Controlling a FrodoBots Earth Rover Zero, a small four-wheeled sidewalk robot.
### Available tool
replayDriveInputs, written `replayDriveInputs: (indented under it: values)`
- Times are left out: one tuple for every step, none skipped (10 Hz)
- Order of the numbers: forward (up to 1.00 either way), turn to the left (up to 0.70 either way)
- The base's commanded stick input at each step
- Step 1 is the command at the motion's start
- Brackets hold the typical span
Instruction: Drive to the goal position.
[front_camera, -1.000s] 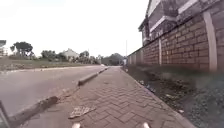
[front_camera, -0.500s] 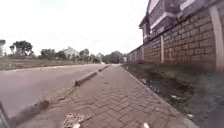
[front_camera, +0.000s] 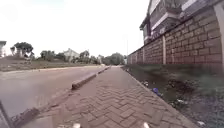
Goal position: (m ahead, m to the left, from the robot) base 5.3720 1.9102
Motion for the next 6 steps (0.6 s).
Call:
replayDriveInputs:
  values:
    - [0.50, 0.00]
    - [0.50, 0.00]
    - [0.50, 0.00]
    - [0.50, 0.00]
    - [0.50, 0.00]
    - [0.50, 0.00]
